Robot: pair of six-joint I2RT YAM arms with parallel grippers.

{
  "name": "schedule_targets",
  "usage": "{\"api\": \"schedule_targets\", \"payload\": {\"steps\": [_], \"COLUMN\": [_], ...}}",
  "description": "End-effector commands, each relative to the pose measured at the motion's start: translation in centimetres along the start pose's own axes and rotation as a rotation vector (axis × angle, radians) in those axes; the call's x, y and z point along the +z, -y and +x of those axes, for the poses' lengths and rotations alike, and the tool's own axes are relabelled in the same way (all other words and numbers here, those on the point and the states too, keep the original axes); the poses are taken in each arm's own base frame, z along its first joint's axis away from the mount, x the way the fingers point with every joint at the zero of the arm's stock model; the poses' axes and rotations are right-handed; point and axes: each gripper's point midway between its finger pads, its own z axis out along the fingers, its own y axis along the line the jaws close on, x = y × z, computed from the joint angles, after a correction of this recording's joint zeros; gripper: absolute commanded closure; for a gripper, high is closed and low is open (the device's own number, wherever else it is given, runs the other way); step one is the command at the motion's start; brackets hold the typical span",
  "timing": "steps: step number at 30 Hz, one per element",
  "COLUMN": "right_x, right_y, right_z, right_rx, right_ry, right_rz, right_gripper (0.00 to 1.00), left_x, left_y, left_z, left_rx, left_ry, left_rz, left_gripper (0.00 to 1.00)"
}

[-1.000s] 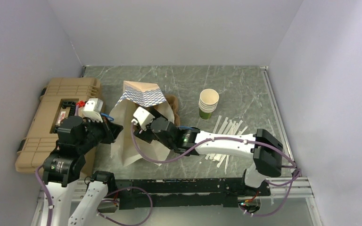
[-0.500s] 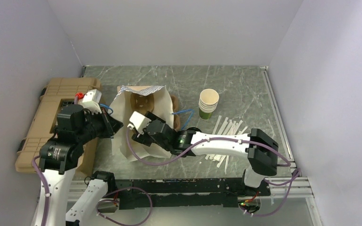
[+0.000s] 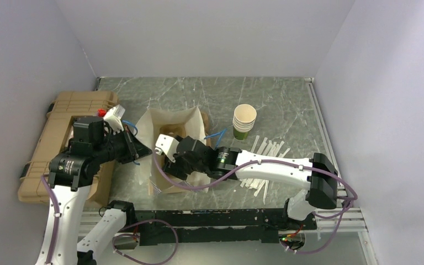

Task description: Pack the takeout coffee

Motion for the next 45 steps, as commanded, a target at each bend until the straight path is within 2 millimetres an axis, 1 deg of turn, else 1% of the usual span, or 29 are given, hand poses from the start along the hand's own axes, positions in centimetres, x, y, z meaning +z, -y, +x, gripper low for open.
{"api": "schedule_targets", "payload": {"steps": [1, 4, 7, 12, 16, 18, 21, 25, 27, 34, 38, 41, 43, 45], "right_x": [-1.7, -1.6, -1.2, 0.2, 1.6, 2.2, 3.1, 3.8, 4.0, 3.7, 3.4, 3.1, 2.9, 2.8], "right_y": [-1.7, -2.3, -2.8, -3.7, -4.2, -4.9, -5.6, -6.1, -6.6, -8.1, -8.4, -8.1, -7.8, -7.5], "right_z": [0.2, 0.9, 1.4, 2.2, 3.7, 4.4, 5.6, 7.6, 9.0, 14.3, 16.2, 16.5, 15.9, 14.9], "right_rx": [0.059, 0.060, 0.065, 0.082, 0.104, 0.116, 0.120, 0.115, 0.109, 0.104, 0.097, 0.087, 0.082, 0.080], "right_ry": [-0.047, -0.094, -0.126, -0.160, -0.203, -0.227, -0.267, -0.335, -0.380, -0.538, -0.601, -0.623, -0.615, -0.594], "right_rz": [-0.109, -0.141, -0.162, -0.190, -0.202, -0.231, -0.250, -0.260, -0.276, -0.309, -0.310, -0.298, -0.285, -0.277], "right_gripper": [0.72, 0.72, 0.72, 0.72, 0.73, 0.73, 0.73, 0.74, 0.74, 0.75, 0.75, 0.75, 0.75, 0.74], "left_x": [-0.7, -0.7, -0.5, 0.2, 0.4, 0.3, 0.2, 0.2, 0.2, 0.1, 0.1, 0.1, 0.1, 0.1], "left_y": [0.9, 0.7, -0.1, -1.4, -3.0, -3.7, -4.3, -4.7, -4.8, -5.2, -5.2, -5.2, -5.1, -5.0], "left_z": [2.0, 3.1, 4.1, 5.6, 6.1, 6.3, 6.3, 6.1, 6.0, 5.8, 5.6, 5.6, 5.5, 5.4], "left_rx": [-0.064, -0.092, -0.116, -0.146, -0.142, -0.132, -0.117, -0.109, -0.104, -0.093, -0.095, -0.091, -0.086, -0.083], "left_ry": [-0.081, -0.113, -0.133, -0.163, -0.164, -0.165, -0.168, -0.166, -0.164, -0.154, -0.149, -0.149, -0.149, -0.146], "left_rz": [0.042, 0.052, 0.026, 0.001, -0.068, -0.109, -0.141, -0.161, -0.170, -0.194, -0.194, -0.198, -0.194, -0.191], "left_gripper": [1.00, 1.00, 1.00, 1.00, 1.00, 0.99, 0.99, 0.99, 0.99, 0.99, 0.99, 0.99, 0.99, 0.99]}}
